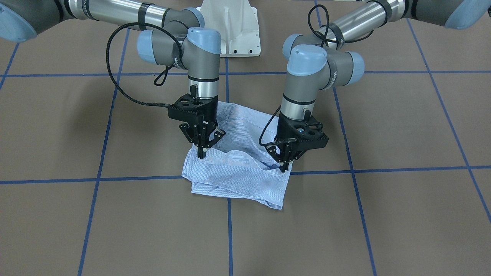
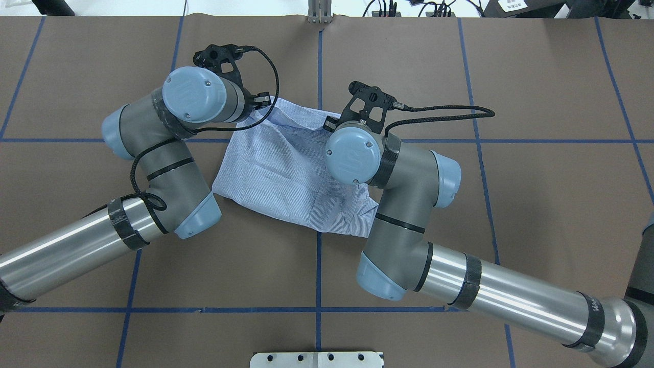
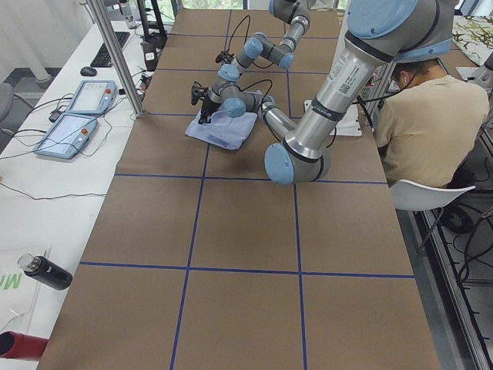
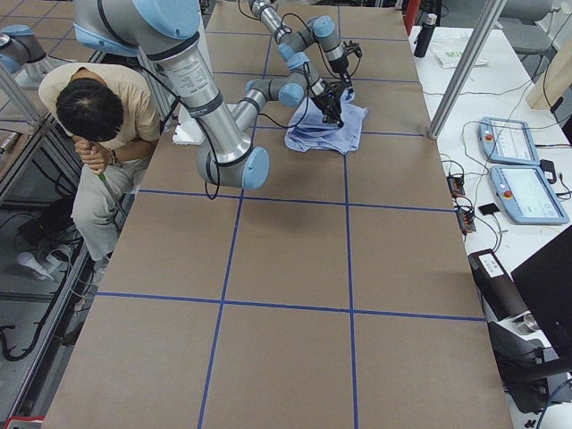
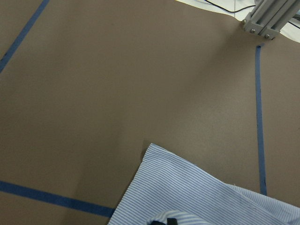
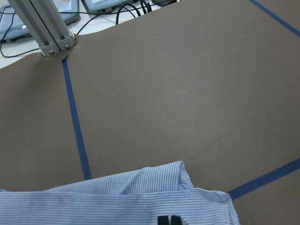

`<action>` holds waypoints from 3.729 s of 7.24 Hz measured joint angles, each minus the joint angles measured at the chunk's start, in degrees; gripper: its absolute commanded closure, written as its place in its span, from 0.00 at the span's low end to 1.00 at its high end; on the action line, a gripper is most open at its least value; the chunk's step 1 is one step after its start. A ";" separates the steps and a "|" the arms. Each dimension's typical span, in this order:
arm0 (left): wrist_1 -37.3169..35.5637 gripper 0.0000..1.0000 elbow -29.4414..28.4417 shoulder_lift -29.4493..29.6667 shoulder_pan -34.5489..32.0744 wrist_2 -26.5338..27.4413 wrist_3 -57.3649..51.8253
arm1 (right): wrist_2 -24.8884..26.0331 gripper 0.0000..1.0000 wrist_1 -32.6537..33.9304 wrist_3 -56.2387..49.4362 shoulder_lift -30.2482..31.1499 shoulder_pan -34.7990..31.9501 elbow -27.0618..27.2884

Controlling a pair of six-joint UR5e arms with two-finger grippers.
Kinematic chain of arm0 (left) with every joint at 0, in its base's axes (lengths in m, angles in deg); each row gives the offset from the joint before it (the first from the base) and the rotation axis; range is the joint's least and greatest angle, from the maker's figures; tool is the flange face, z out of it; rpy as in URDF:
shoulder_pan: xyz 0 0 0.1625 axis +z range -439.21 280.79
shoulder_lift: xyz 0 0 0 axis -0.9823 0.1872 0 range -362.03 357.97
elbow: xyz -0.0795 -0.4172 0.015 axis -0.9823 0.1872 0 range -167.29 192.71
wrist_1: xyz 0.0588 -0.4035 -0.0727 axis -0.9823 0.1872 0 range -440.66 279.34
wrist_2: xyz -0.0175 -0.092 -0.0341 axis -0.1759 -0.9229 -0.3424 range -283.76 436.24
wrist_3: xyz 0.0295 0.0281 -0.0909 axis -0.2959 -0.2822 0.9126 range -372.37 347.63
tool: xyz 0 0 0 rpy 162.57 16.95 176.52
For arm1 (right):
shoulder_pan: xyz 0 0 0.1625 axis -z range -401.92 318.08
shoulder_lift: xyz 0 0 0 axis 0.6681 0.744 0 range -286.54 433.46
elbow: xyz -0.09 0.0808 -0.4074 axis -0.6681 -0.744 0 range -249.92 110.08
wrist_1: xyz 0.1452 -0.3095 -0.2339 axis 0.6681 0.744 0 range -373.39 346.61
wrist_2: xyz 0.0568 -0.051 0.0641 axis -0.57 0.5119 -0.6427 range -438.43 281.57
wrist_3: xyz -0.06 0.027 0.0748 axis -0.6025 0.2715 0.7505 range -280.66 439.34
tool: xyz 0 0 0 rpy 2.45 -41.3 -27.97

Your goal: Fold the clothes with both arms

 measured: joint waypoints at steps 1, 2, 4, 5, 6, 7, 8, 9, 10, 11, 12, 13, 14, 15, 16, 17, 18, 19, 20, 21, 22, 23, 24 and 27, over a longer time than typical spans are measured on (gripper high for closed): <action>2.67 0.00 -3.18 0.55 -0.82 -0.04 -2.76 | -2.95 0.00 -0.80 -2.31 -0.31 -1.67 -1.19; 4.01 0.00 -4.80 0.81 -1.97 -0.54 -6.40 | -8.59 0.00 -1.45 -6.28 -0.83 -4.62 -2.04; 3.74 0.00 -1.38 -1.70 -5.67 -6.78 -15.06 | -23.75 0.00 -1.47 -15.91 -0.66 -12.80 -1.98; 1.99 0.00 4.19 -5.66 -7.75 -10.07 -20.65 | -29.95 0.00 -0.89 -21.90 1.07 -17.02 -0.50; -2.03 0.00 10.97 -9.87 -9.72 -12.12 -26.68 | -35.60 0.00 1.14 -29.21 4.55 -21.40 3.20; -7.06 0.00 18.36 -14.64 -11.70 -13.24 -32.99 | -40.53 0.00 5.22 -38.66 9.35 -26.29 8.91; -10.29 0.00 24.64 -20.23 -14.59 -15.02 -39.44 | -44.45 0.00 10.13 -49.35 14.30 -31.45 14.31; -11.65 0.00 28.75 -25.90 -19.29 -18.94 -47.37 | -48.23 0.00 14.26 -61.58 19.37 -37.16 17.71; -12.14 0.00 30.60 -30.82 -25.63 -24.35 -56.76 | -52.35 0.00 16.68 -74.39 24.70 -43.26 19.02; -12.19 0.00 31.21 -35.77 -32.49 -29.38 -65.43 | -56.09 0.00 17.69 -85.69 30.46 -49.30 19.38; -12.19 0.00 31.23 -40.27 -37.75 -32.49 -70.21 | -58.19 0.00 17.85 -93.35 35.92 -53.81 19.63; -12.48 0.00 29.53 -43.39 -41.12 -34.40 -72.11 | -58.97 0.00 17.61 -97.96 41.01 -56.51 19.78; -13.24 0.00 26.66 -44.78 -43.70 -35.86 -72.77 | -59.09 0.00 17.39 -99.64 44.49 -57.62 19.69; -15.98 0.00 24.76 -45.29 -46.31 -37.79 -72.98 | -59.12 0.00 17.32 -99.94 46.18 -58.01 19.36; -20.58 0.00 23.80 -45.63 -47.79 -39.54 -73.24 | -59.20 0.00 17.33 -99.92 47.19 -58.14 18.98; -24.93 0.00 23.75 -46.56 -48.46 -40.39 -73.52 | -59.33 0.00 17.40 -99.88 47.85 -58.22 18.79; -28.20 0.00 24.44 -48.07 -48.71 -41.08 -73.75 | -59.54 0.00 17.58 -99.85 48.19 -58.44 18.75; -29.82 0.00 25.38 -48.97 -48.77 -42.11 -73.60 | -59.77 0.00 17.82 -99.85 48.50 -58.70 18.66; -30.22 0.00 25.79 -49.03 -48.85 -43.09 -73.16 | -59.82 0.00 17.79 -99.95 49.33 -58.84 18.60; -30.15 0.00 26.01 -49.01 -48.90 -43.58 -73.01 | -59.59 0.00 17.54 -100.21 50.50 -59.07 18.77; -30.05 0.00 26.21 -49.01 -48.93 -43.68 -73.06 | -59.28 0.00 17.36 -100.51 51.29 -59.39 19.12; -29.98 0.00 26.49 -49.03 -48.93 -43.13 -73.17 | -58.99 0.00 17.28 -100.60 51.73 -59.58 19.27; -29.93 0.00 26.72 -49.05 -48.87 -42.23 -73.16 | -58.86 0.00 17.27 -100.47 51.92 -59.64 19.20; -26.63 0.00 26.65 -49.55 -48.81 -41.68 -73.52 | -58.81 0.00 17.17 -100.79 53.58 -59.68 19.89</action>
